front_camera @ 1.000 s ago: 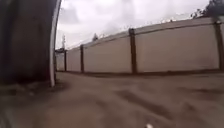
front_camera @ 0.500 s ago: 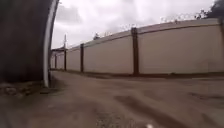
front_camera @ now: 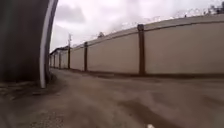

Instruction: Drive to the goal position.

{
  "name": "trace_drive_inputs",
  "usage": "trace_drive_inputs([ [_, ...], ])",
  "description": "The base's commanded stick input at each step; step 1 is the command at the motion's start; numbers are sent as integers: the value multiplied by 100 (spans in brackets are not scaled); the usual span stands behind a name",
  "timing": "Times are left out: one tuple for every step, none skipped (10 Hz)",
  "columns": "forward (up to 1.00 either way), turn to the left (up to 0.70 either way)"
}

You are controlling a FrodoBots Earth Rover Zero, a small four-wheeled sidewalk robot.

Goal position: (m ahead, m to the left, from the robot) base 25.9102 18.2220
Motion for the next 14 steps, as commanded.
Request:
trace_drive_inputs([
  [70, 0],
  [70, 0],
  [70, 0],
  [70, 0],
  [70, 0],
  [70, 0],
  [70, 0],
  [70, 0],
  [70, 21],
  [70, 24],
  [70, 0],
  [70, 0],
  [70, 0],
  [70, 0],
])
